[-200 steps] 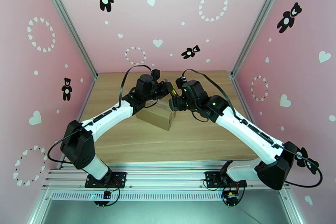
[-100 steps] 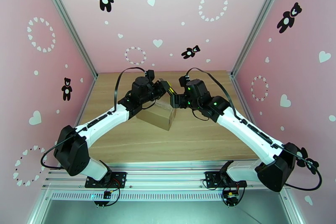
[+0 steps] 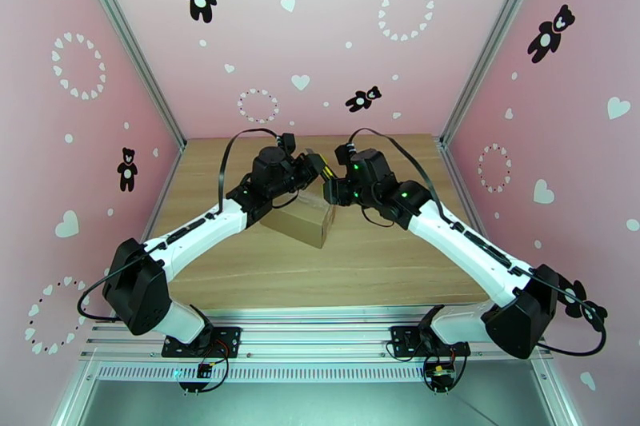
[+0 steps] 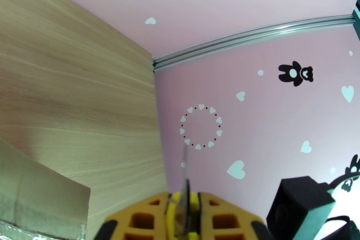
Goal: Unpack the express box
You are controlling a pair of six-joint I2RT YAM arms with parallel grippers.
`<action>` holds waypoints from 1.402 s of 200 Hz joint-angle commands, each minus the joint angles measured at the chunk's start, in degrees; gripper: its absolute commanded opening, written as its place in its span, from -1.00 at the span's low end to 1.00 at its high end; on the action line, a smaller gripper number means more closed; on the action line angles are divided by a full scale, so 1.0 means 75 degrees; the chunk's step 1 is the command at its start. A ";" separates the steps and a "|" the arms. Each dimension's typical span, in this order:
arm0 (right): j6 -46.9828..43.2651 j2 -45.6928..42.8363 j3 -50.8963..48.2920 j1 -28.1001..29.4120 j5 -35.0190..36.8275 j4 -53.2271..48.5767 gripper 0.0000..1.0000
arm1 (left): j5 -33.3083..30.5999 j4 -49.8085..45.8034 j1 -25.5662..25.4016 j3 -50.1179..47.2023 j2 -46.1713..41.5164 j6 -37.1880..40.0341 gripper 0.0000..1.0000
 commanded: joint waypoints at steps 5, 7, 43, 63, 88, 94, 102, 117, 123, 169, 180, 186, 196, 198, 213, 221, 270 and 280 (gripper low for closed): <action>0.0248 0.0051 0.0254 -0.0065 0.0400 0.0103 -0.20 | -0.0072 0.0337 -0.0078 -0.0015 -0.0037 -0.0152 -1.00; 0.0246 0.0038 0.0245 -0.0065 0.0403 0.0103 -0.20 | -0.0072 0.0335 -0.0086 -0.0023 -0.0036 -0.0152 -1.00; 0.0198 0.0027 0.0266 -0.0065 0.0448 0.0060 -0.44 | -0.0100 0.0282 -0.0078 -0.0017 -0.0024 -0.0155 -1.00; 0.0149 0.0033 0.0270 -0.0064 0.0638 -0.0084 -0.68 | -0.0164 0.0188 -0.0078 0.0018 -0.0042 -0.0140 -1.00; 0.0075 0.0024 0.0255 -0.0065 0.0800 -0.0271 -0.88 | -0.0261 0.0042 -0.0078 0.0073 -0.0083 -0.0043 -1.00; 0.0068 0.0009 0.0242 -0.0065 0.0833 -0.0299 -0.91 | -0.0291 -0.0036 -0.0085 0.0111 -0.0097 -0.0015 -0.88; 0.0063 -0.0013 0.0221 -0.0063 0.0848 -0.0319 -0.96 | -0.0294 -0.0131 -0.0083 0.0164 -0.0114 0.0026 -0.49; 0.0067 -0.0015 0.0214 -0.0065 0.0894 -0.0393 -1.00 | -0.0277 -0.0224 -0.0087 0.0214 -0.0122 0.0114 -0.29; 0.0050 -0.0026 0.0211 -0.0065 0.0921 -0.0415 -1.00 | -0.0272 -0.0257 -0.0082 0.0240 -0.0131 0.0123 -0.14; 0.0058 -0.0086 0.0233 -0.0074 0.1316 -0.0744 -1.00 | -0.0262 -0.1042 -0.0078 0.0033 -0.0571 0.0186 0.37; 0.0013 -0.0099 0.0232 -0.0084 0.1414 -0.0843 -1.00 | -0.0300 -0.1350 -0.0080 -0.0083 -0.0821 0.0302 0.38; -0.0020 -0.0106 0.0246 -0.0099 0.1470 -0.0907 -1.00 | -0.0335 -0.1576 -0.0083 -0.0135 -0.0962 0.0395 0.39; -0.0065 -0.0110 0.0229 -0.0129 0.1545 -0.1047 -1.00 | -0.0496 -0.2037 -0.0080 -0.0177 -0.1241 0.0579 0.40; -0.0075 -0.0108 0.0212 -0.0128 0.1559 -0.1066 -1.00 | -0.0535 -0.2183 -0.0075 -0.0187 -0.1304 0.0614 0.40; -0.0135 -0.0194 0.0097 -0.0192 0.1622 -0.1185 -1.00 | -0.0778 -0.2981 -0.0028 -0.0275 -0.1716 0.0874 0.39; -0.0161 -0.0268 -0.0002 -0.0236 0.1630 -0.1209 -1.00 | -0.0899 -0.3322 0.0012 -0.0365 -0.1932 0.0958 0.39; -0.0310 -0.0558 -0.0537 -0.0660 0.1675 -0.1343 -1.00 | -0.1180 -0.4752 0.0916 -0.1411 -0.2772 0.1172 0.30; -0.0336 -0.0541 -0.0628 -0.0839 0.1552 -0.1232 -1.00 | -0.1154 -0.4871 0.1067 -0.1726 -0.2931 0.1183 0.25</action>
